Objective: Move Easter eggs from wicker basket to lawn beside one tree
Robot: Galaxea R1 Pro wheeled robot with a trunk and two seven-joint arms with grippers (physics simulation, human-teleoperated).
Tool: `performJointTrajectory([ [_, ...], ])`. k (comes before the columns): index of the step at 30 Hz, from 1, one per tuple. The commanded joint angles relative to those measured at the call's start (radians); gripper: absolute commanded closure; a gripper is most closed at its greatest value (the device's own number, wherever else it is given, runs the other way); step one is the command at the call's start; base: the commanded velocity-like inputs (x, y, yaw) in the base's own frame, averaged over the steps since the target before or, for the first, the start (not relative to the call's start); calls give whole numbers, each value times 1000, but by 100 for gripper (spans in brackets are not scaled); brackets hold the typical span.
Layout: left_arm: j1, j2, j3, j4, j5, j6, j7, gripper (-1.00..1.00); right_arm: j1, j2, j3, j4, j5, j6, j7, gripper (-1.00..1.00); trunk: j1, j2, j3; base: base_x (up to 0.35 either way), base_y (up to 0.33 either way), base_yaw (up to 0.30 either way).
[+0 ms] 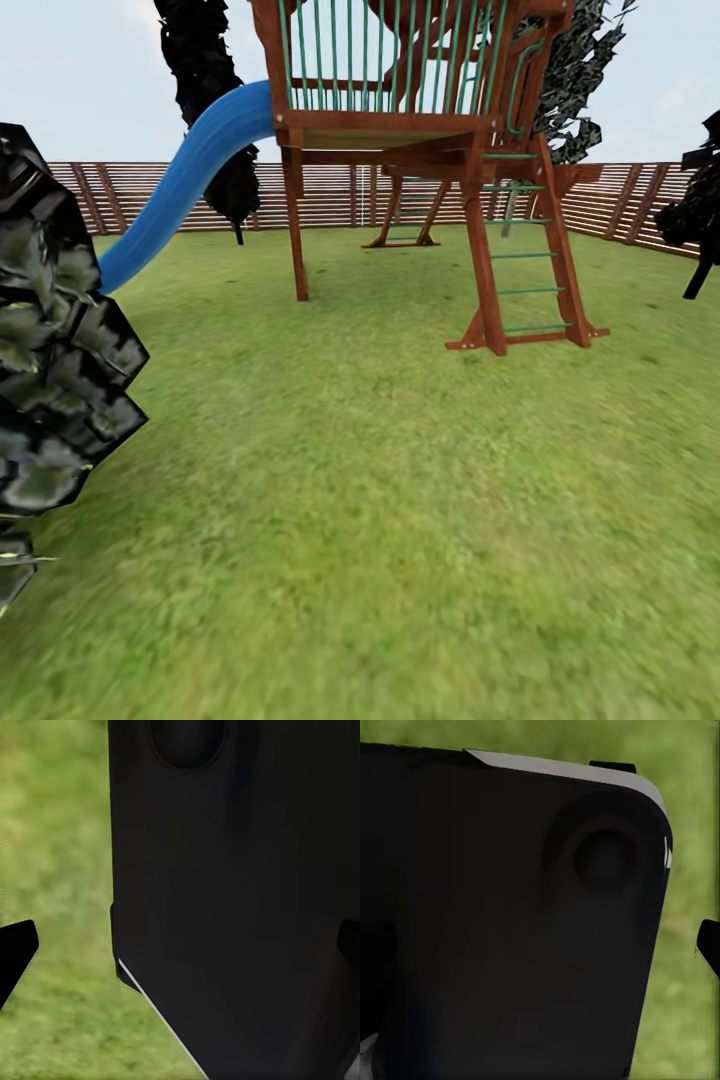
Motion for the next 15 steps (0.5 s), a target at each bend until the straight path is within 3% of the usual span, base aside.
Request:
performJointTrajectory([
  [1, 0, 0, 5, 0, 1, -1, 0, -100, -1, 0, 1, 1, 6, -3, 1, -100, 1, 0, -1, 314, 0, 0],
  [15, 0, 0, 5, 0, 1, -1, 0, -100, -1, 0, 1, 0, 6, -3, 1, -100, 1, 0, -1, 314, 0, 0],
])
